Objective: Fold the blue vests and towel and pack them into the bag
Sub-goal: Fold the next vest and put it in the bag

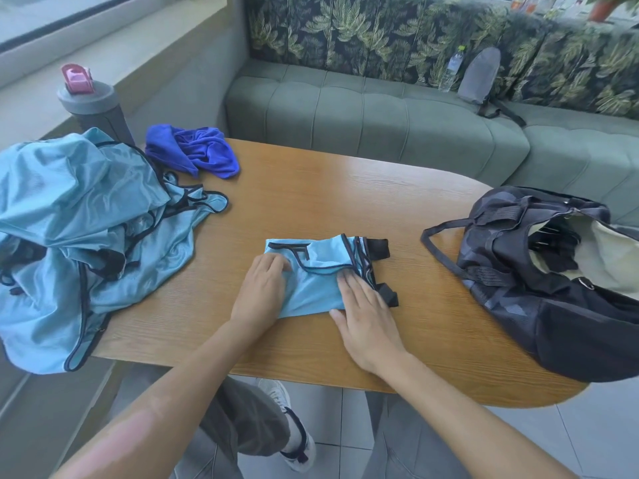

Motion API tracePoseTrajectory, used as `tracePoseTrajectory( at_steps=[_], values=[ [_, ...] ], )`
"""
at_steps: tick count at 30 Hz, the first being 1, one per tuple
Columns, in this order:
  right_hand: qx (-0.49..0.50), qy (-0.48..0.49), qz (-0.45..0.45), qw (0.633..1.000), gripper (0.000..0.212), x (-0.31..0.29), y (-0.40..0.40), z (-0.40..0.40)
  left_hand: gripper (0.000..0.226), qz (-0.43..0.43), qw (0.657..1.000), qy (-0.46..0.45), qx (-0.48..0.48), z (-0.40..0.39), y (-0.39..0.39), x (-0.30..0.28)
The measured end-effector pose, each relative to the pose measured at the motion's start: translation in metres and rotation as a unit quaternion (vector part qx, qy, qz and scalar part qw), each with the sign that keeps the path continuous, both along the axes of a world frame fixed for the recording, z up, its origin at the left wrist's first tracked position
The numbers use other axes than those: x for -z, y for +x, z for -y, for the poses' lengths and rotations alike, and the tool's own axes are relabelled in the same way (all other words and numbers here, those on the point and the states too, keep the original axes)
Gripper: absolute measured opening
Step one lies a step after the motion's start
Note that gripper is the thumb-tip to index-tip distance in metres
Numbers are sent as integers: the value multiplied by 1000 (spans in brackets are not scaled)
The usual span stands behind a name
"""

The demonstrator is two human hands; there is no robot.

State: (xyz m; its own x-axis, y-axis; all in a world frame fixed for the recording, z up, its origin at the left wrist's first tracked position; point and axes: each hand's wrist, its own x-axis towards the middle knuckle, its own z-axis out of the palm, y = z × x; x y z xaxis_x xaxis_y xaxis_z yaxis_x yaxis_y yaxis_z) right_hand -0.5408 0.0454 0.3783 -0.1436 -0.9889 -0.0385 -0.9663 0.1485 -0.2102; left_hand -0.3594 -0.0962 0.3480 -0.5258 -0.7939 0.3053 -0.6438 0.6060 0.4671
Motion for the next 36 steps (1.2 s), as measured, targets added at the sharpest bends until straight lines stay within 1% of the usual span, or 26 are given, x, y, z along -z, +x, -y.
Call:
tracePoseTrajectory(
  at_steps=[3, 5, 8, 10, 11, 13, 15, 16, 17, 20, 22, 26, 29, 33, 36],
  values=[
    [11, 31, -48, 998, 63, -3, -15, 3, 32, 50, 998, -15, 35, 3, 0, -2],
    [24, 39, -78, 996, 65, -9, -25, 3, 40, 127, 990, -6, 55, 4, -1, -8],
    [13, 6, -101, 995, 68, -16, -25, 2, 64, 237, 969, -3, 74, 7, -9, -18],
    [-35, -42, -122, 991, 66, -15, -17, 1, 75, 269, 959, -7, 88, 8, -15, -23],
    [-77, -64, -135, 986, 61, -12, -12, 0, 76, 271, 958, -3, 97, 8, -17, -25],
    [-156, -86, -161, 971, 55, -6, -4, 4, 70, 250, 961, 6, 117, 10, -22, -29],
    [-170, -86, -167, 967, 56, -2, 2, 12, 58, 229, 964, -2, 133, 12, -27, -28],
    [-160, -82, -162, 970, 56, 1, 4, 17, 53, 229, 963, 0, 142, 14, -29, -26],
    [-143, -71, -152, 975, 57, 3, 5, 22, 54, 233, 961, 8, 151, 15, -30, -23],
    [-88, -28, -144, 985, 58, 7, -4, 28, 69, 248, 956, 1, 156, 15, -28, -14],
    [-54, -2, -135, 989, 64, 5, -16, 22, 70, 257, 955, 2, 150, 16, -29, -11],
    [-13, -30, -153, 988, 70, 5, -26, 4, 71, 280, 954, 7, 108, 15, -33, -12],
    [-13, -25, -148, 989, 72, 8, -29, -5, 64, 285, 955, 31, 79, 16, -35, -12],
    [19, -21, -117, 993, 71, 4, -38, -16, 62, 282, 955, 73, 61, 8, -37, -15],
    [45, -27, -83, 995, 80, -5, -49, -24, 64, 275, 954, 118, 35, -7, -41, -21]
  ],
)
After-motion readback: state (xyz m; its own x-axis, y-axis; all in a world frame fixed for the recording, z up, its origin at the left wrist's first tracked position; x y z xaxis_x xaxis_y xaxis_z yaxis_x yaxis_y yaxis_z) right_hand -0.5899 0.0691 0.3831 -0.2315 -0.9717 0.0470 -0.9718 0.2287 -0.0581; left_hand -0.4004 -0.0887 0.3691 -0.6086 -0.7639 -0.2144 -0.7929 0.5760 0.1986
